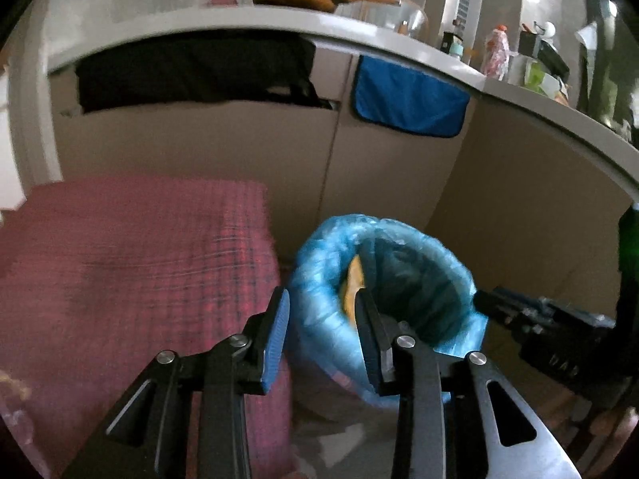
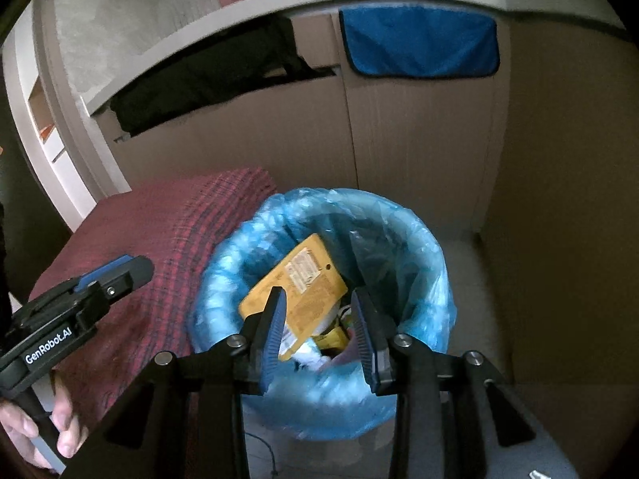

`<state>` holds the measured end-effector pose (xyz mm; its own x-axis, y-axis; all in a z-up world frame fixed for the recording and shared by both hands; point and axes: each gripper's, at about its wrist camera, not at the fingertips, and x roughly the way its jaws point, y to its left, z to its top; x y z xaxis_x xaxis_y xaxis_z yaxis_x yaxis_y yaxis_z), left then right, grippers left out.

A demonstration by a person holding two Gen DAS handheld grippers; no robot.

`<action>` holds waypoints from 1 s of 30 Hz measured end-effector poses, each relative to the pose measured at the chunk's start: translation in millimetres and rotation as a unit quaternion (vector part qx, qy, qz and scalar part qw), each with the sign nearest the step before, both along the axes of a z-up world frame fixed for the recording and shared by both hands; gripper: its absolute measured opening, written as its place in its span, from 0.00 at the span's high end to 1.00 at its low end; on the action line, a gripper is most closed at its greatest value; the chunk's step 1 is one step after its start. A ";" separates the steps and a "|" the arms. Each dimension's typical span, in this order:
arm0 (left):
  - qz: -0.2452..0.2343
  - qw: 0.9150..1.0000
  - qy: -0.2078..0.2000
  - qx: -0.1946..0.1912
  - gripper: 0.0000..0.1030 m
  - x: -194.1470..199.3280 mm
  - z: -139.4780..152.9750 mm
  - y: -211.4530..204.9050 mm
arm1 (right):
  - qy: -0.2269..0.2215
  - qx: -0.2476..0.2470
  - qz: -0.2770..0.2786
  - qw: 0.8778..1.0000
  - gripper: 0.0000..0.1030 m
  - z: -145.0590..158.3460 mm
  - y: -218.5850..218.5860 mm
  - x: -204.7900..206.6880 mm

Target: Collect trash

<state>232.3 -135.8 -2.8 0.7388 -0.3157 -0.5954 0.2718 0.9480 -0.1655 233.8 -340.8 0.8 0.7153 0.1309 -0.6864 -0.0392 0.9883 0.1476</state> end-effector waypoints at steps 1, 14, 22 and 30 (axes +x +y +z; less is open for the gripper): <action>-0.001 1.000 -0.007 0.006 0.66 -8.2 1.4 4.2 | -0.010 0.001 0.000 1.000 0.70 4.9 6.1 -11.6; 0.039 0.992 -0.094 0.081 0.64 -156.4 9.9 54.0 | -0.086 -0.018 0.045 0.995 0.60 27.2 83.4 -136.9; 0.079 0.986 -0.122 0.087 0.64 -190.5 14.5 76.8 | -0.102 -0.036 0.060 0.992 0.60 13.8 111.9 -186.0; 0.103 0.989 -0.072 0.082 0.64 -208.7 6.7 100.8 | -0.102 -0.041 0.073 0.991 0.60 7.7 132.1 -207.5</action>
<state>23.7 -35.0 3.8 0.8584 -0.0569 -0.5098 0.0789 0.9967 0.0216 26.3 -208.7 8.6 0.8183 0.1925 -0.5416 -0.2034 0.9783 0.0405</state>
